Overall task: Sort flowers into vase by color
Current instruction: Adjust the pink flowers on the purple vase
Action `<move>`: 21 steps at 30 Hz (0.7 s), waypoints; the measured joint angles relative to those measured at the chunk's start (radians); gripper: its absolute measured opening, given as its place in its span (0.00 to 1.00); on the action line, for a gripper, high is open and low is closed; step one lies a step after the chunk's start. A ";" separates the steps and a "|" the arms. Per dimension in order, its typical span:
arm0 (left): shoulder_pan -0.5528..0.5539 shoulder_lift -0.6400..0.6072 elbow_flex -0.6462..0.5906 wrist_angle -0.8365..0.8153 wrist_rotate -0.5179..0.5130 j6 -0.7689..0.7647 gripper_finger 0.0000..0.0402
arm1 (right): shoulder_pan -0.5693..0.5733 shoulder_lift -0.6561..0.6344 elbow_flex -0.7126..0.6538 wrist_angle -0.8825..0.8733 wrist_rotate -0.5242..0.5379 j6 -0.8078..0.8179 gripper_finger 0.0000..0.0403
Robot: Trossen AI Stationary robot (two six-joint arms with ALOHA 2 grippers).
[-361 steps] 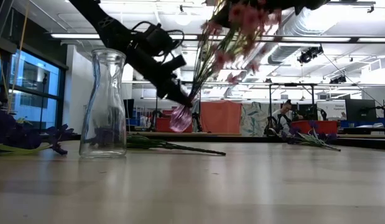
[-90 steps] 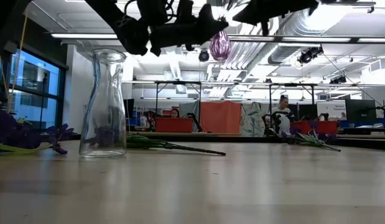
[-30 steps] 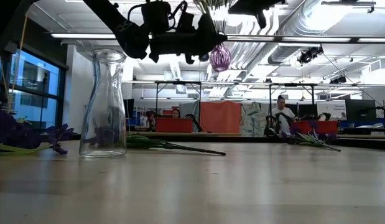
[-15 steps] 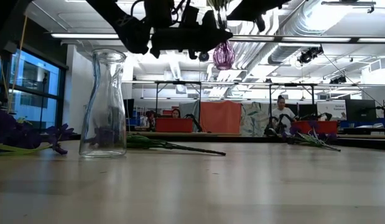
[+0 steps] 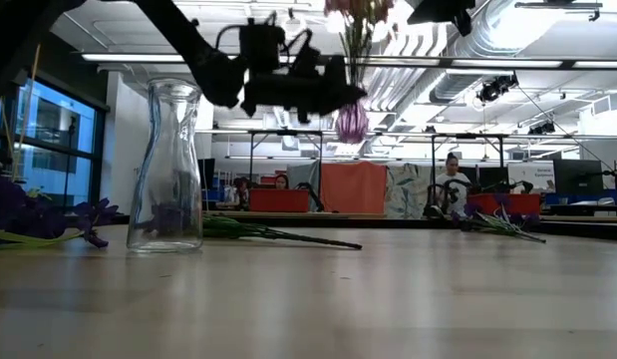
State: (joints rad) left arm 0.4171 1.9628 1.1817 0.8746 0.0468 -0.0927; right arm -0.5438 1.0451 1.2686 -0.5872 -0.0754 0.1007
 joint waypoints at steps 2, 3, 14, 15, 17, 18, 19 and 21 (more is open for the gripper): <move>0.002 0.014 -0.030 0.024 0.001 -0.014 0.21 | 0.000 0.000 0.000 -0.020 0.001 0.000 0.00; 0.002 0.017 -0.054 0.046 0.000 -0.033 0.21 | 0.000 0.002 0.000 -0.024 0.001 0.001 0.00; -0.005 0.015 -0.365 0.353 -0.126 -0.124 0.21 | 0.000 0.007 -0.126 0.075 -0.041 0.058 0.00; -0.007 0.015 -0.376 0.351 -0.125 -0.109 0.21 | 0.000 0.007 -0.147 0.104 -0.058 0.063 0.00; -0.016 0.015 -0.390 0.350 -0.117 -0.074 0.21 | 0.000 0.006 -0.202 0.161 -0.093 0.081 0.00; -0.021 0.015 -0.394 0.351 -0.112 -0.052 0.21 | 0.000 0.006 -0.243 0.188 -0.107 0.091 0.00; -0.027 0.015 -0.398 0.351 -0.110 -0.024 0.21 | 0.000 0.006 -0.292 0.218 -0.121 0.109 0.00; -0.037 0.022 -0.398 0.345 -0.110 0.035 0.21 | 0.000 0.008 -0.405 0.312 -0.165 0.163 0.00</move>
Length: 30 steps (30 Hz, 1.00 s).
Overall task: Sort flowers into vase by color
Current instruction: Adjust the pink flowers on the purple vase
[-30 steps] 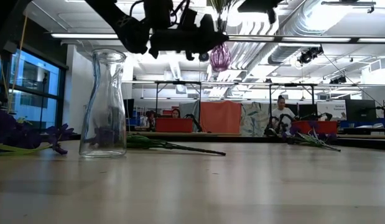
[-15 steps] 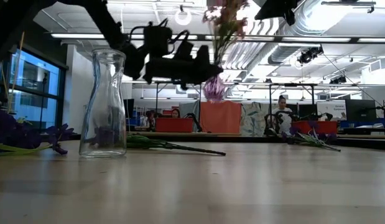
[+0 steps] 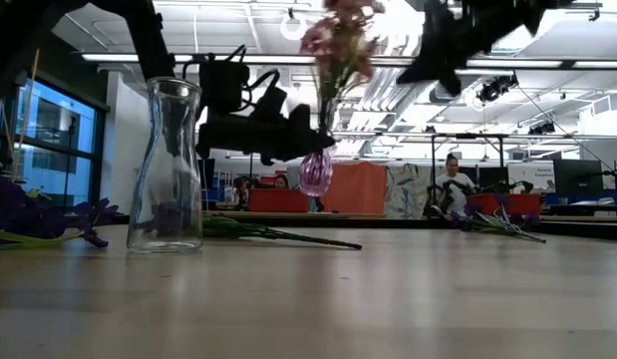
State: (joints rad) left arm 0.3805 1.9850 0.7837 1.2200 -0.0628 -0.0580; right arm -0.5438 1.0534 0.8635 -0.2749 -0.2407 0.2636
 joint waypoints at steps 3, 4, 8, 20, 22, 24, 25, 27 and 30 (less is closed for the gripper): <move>-0.012 0.027 0.001 -0.001 -0.030 0.050 0.21 | 0.000 0.002 -0.181 0.273 -0.054 0.121 0.00; -0.012 0.036 0.001 -0.002 -0.042 0.062 0.21 | 0.000 0.007 -0.235 0.370 -0.057 0.166 0.00; -0.011 0.097 0.001 0.046 -0.065 0.068 0.21 | 0.001 0.043 -0.386 0.608 -0.058 0.309 0.00; -0.015 0.321 0.090 0.307 -0.123 0.026 0.21 | 0.027 0.238 -0.434 0.836 -0.049 0.286 0.00; -0.019 0.326 0.099 0.308 -0.140 0.041 0.21 | 0.027 0.284 -0.434 0.885 -0.041 0.269 0.00; -0.026 0.325 0.100 0.316 -0.154 0.044 0.21 | 0.022 0.333 -0.434 0.943 -0.022 0.256 0.00; -0.028 0.325 0.102 0.315 -0.153 0.045 0.21 | 0.018 0.359 -0.434 0.973 -0.018 0.259 0.00; -0.033 0.325 0.102 0.311 -0.151 0.050 0.21 | 0.004 0.413 -0.433 1.024 0.003 0.289 0.00; -0.043 0.325 0.102 0.308 -0.150 0.057 0.28 | -0.020 0.496 -0.431 1.095 0.012 0.354 0.00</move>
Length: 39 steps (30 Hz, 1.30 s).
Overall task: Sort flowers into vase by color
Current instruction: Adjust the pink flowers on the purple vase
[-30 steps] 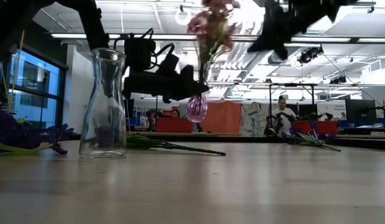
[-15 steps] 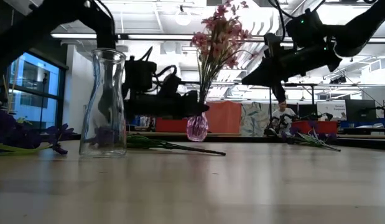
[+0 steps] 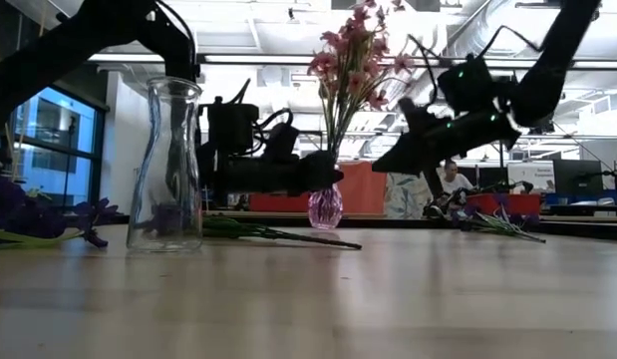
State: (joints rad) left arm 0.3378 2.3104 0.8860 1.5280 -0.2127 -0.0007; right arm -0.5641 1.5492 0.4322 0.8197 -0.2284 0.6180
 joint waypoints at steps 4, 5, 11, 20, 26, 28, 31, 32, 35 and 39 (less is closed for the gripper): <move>-0.006 0.000 0.000 -0.005 0.000 0.012 0.35 | -0.007 0.090 0.056 0.016 -0.001 0.052 0.00; -0.006 0.000 0.000 -0.005 0.000 0.012 0.35 | -0.007 0.111 0.078 0.016 0.000 0.055 0.00; -0.006 0.000 0.000 -0.006 0.000 0.013 0.36 | -0.003 0.246 0.243 0.000 -0.004 0.037 0.00; -0.004 0.000 -0.002 -0.010 -0.015 0.043 0.36 | -0.005 0.300 0.336 -0.047 -0.031 0.029 0.00; -0.005 -0.003 -0.003 -0.016 -0.004 0.048 0.36 | -0.004 0.295 0.337 -0.073 -0.037 0.036 0.00; -0.004 -0.003 -0.007 -0.014 0.006 0.048 0.36 | -0.001 0.295 0.338 -0.080 -0.037 0.036 0.00; 0.000 -0.003 -0.012 -0.013 0.021 0.033 0.36 | -0.002 0.295 0.338 -0.081 -0.042 0.032 0.00; 0.004 -0.003 -0.016 -0.010 0.030 0.032 0.36 | -0.003 0.295 0.338 -0.081 -0.044 0.031 0.00; 0.005 -0.003 -0.023 -0.006 0.048 0.032 0.36 | -0.004 0.295 0.338 -0.083 -0.050 0.029 0.00; 0.005 -0.003 -0.023 -0.007 0.050 0.031 0.36 | -0.004 0.295 0.338 -0.083 -0.050 0.029 0.00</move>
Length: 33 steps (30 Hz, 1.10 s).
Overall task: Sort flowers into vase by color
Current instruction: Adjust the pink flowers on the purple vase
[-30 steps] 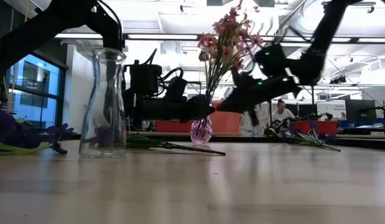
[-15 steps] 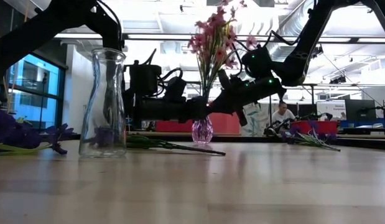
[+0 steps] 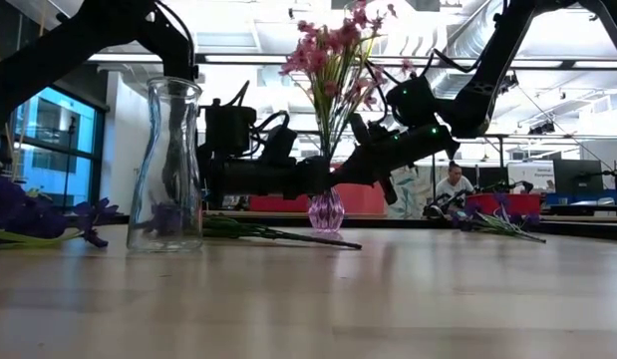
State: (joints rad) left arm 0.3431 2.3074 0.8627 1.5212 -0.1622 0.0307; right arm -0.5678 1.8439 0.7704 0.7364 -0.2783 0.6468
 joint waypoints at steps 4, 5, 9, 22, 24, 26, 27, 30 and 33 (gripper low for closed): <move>0.000 0.000 0.000 -0.001 -0.001 0.000 0.36 | 0.000 0.000 0.000 0.000 0.000 0.000 0.00; 0.000 0.000 0.000 -0.001 -0.001 0.000 0.36 | 0.000 0.000 0.000 0.000 0.001 0.000 0.00; 0.000 -0.029 -0.016 -0.018 -0.001 0.004 0.36 | -0.004 0.000 0.002 0.008 -0.006 0.000 0.00; 0.003 -0.183 -0.092 -0.146 0.002 0.027 0.36 | -0.014 0.000 0.003 0.011 -0.018 -0.019 0.00; 0.003 -0.182 -0.080 -0.184 0.002 0.003 0.36 | -0.014 0.000 0.003 0.011 -0.018 -0.018 0.00; 0.003 -0.167 -0.071 -0.230 0.000 -0.019 0.36 | -0.014 0.000 0.003 0.011 -0.018 -0.019 0.00; 0.001 -0.160 -0.069 -0.235 -0.002 -0.020 0.36 | -0.014 0.000 0.003 0.010 -0.018 -0.019 0.00; -0.004 -0.145 -0.053 -0.226 -0.003 -0.018 0.36 | -0.014 0.000 0.003 0.008 -0.018 -0.022 0.00; -0.004 -0.122 -0.037 -0.230 -0.004 -0.018 0.36 | -0.015 0.000 0.002 0.007 -0.016 -0.026 0.00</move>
State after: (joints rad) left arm 0.3389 2.1851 0.8255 1.2911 -0.1657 0.0123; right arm -0.5826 1.8435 0.7727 0.7432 -0.2942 0.6205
